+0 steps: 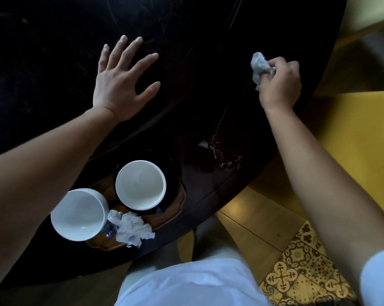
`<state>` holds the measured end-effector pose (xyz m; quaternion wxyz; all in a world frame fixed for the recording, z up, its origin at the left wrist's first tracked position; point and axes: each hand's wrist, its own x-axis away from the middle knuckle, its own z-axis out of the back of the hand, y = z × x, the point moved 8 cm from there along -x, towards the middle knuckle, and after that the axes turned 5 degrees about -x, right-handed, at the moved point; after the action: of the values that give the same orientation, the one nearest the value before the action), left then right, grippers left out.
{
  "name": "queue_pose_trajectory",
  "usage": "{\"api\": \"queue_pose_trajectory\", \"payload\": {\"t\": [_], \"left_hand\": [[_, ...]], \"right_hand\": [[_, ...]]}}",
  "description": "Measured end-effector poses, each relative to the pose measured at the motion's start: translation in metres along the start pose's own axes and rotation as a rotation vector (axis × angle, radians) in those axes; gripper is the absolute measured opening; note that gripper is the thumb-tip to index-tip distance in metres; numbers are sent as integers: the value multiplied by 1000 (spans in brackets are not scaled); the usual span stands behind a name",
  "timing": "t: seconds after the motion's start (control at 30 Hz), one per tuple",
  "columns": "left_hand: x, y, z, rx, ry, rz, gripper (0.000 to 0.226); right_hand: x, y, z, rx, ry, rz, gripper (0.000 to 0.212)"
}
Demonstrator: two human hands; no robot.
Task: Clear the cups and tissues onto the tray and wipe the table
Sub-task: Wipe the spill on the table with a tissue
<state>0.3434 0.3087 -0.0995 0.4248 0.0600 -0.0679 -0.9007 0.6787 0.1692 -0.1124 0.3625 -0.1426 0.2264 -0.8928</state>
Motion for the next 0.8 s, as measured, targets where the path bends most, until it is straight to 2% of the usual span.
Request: {"api": "queue_pose_trajectory", "payload": {"t": [0.3,0.43,0.53,0.67,0.8], "left_hand": [[-3,2,1,2,-6,14,59],[-4,2,0,8,-2,11,59],[-3,2,1,3,3,12,59],[-3,2,1,-5,-9,15,59],[-2,1,0,-9,-21,18,60]], "right_hand": [[105,-23,-33,57,-198,258,26],[144,-17,-34,58,-288,311,23],[130,-17,-26,-3,-295,295,24],[69,-14,-7,-15,-124,183,32],[58,-23,-25,47,-193,186,36]]}}
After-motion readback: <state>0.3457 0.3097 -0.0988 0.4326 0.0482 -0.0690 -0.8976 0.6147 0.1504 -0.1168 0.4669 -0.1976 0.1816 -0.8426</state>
